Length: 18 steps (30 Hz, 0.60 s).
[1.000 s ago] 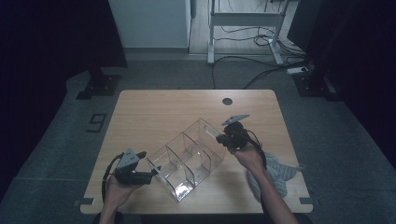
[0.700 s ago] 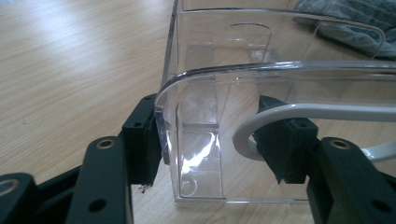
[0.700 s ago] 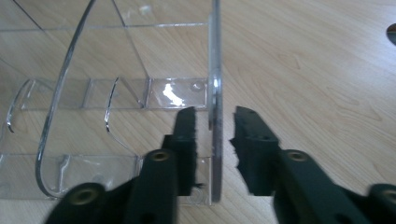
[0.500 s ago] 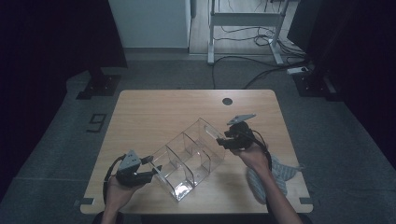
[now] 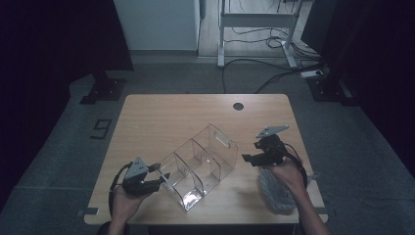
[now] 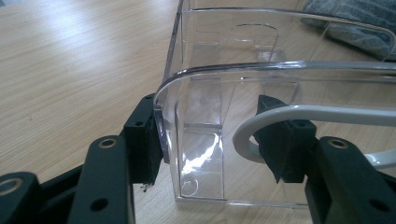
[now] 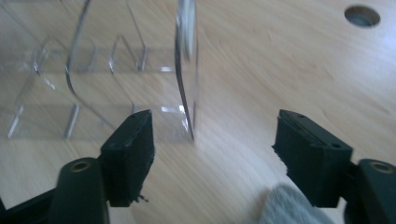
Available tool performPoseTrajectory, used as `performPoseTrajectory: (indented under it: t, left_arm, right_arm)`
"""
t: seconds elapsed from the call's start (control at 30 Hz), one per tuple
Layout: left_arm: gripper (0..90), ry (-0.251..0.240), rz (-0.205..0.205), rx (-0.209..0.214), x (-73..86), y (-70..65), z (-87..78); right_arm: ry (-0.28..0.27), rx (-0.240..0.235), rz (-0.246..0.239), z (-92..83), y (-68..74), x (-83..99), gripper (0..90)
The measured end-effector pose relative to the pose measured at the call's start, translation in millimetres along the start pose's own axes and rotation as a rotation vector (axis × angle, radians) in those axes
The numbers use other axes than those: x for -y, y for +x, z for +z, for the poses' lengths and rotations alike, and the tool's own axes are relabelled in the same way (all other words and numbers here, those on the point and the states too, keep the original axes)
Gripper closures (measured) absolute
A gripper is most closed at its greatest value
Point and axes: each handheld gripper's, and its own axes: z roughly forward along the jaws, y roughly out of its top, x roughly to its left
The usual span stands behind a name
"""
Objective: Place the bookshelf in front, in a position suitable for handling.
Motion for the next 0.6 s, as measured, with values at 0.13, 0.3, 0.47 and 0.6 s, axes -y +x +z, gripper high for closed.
performPoseTrajectory:
  t: [0.13,0.3,0.47,0.6]
  left_arm:
    - [44.0,0.005,-0.005,-0.007,-0.5,-0.8,0.3]
    - [43.9,0.000,-0.012,-0.003,0.4,-0.3,0.7]
    - [43.6,-0.011,-0.028,0.007,2.2,1.3,2.3]
    - [43.7,-0.007,-0.028,0.000,1.6,0.3,2.8]
  right_arm:
    - [0.001,0.008,0.010,-7.4,-5.6,17.8,19.0]
    - [0.022,0.017,0.029,-12.9,-15.4,39.3,13.1]
    - [0.041,0.049,0.057,-14.3,-24.5,63.4,9.2]
    - [0.069,0.065,0.087,-6.6,-32.9,82.0,6.4]
